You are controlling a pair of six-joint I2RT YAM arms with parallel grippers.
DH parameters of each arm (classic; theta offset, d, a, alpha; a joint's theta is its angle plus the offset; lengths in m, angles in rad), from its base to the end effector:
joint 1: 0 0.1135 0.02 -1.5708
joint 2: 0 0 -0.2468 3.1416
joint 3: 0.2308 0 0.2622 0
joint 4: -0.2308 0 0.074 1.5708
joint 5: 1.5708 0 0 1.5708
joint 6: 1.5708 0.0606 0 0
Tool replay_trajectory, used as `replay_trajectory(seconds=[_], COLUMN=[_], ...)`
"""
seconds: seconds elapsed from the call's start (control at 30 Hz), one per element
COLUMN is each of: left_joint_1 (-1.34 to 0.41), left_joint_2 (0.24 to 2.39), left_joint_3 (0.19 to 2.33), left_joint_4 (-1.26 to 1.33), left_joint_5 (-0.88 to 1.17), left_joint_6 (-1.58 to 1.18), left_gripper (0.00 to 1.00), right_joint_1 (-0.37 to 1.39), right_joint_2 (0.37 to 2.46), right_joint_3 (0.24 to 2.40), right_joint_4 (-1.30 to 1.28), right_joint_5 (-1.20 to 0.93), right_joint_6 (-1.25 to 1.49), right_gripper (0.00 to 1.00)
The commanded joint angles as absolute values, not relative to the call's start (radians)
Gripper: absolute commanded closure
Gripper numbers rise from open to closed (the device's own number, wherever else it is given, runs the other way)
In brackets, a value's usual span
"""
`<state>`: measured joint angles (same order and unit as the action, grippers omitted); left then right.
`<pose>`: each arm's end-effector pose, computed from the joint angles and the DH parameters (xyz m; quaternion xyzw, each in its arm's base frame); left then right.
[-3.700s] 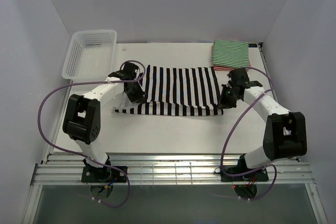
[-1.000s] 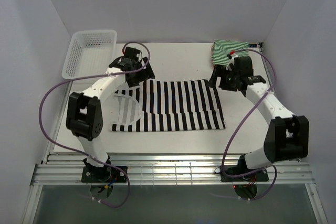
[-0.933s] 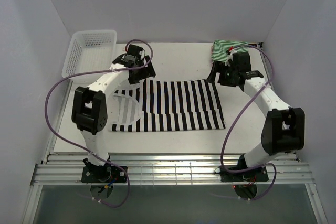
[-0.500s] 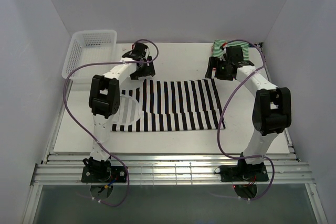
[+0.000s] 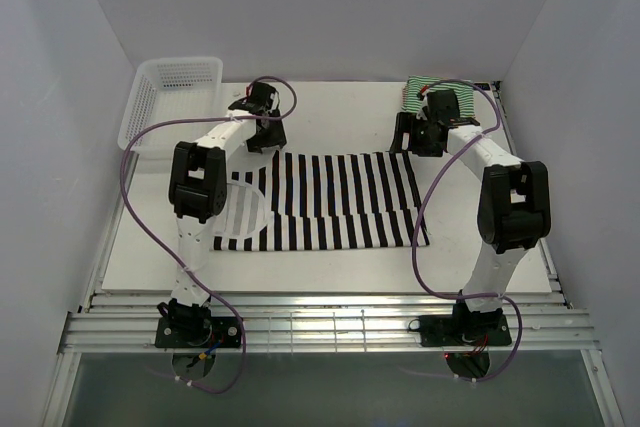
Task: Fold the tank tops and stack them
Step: Fold the tank top
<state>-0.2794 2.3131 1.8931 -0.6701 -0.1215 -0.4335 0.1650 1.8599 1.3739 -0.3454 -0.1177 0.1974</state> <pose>0.4888 -0.1326 0.1271 -0.0890 0.9655 -0.0277 0.2432 0.4274 0.0784 0.1847 -0.0062 0.9310 0.1189 0.3449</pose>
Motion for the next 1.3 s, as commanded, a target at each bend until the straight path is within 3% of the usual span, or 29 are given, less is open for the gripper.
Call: replay_trajectory(seconds=[0.0,0.2,0.23,0.43,0.57,0.6,1.27], left_joint_1=[-0.278,-0.279,-0.279,-0.281,-0.287,-0.287,-0.299], left_joint_2=[2.303,2.304,2.304,2.295,2.292,2.290,2.059], left_joint_3=[1.890,1.873,1.870,1.841,1.835,1.833,1.635], left_joint_4=[-0.661,-0.660,-0.658,-0.661,-0.660,-0.661,-0.466], left_joint_5=[-0.091,-0.045,-0.041,-0.035,-0.025,-0.026,-0.141], left_joint_6=[-0.426,-0.411,-0.413,-0.403,-0.388,-0.387,-0.471], left_gripper=[0.34,0.44,0.51,0.68,0.89,1.00,1.00], right_joint_1=[0.161,0.158,0.156,0.152,0.150,0.150,0.150], right_joint_2=[1.870,1.876,1.876,1.884,1.890,1.894,1.985], right_joint_3=[1.419,1.416,1.416,1.414,1.417,1.419,1.508], right_joint_4=[-0.342,-0.342,-0.342,-0.341,-0.341,-0.341,-0.322], right_joint_5=[-0.101,-0.095,-0.095,-0.087,-0.086,-0.086,-0.081], right_joint_6=[0.181,0.181,0.181,0.183,0.181,0.181,0.152], right_gripper=[0.10,0.10,0.10,0.10,0.10,0.10,0.10])
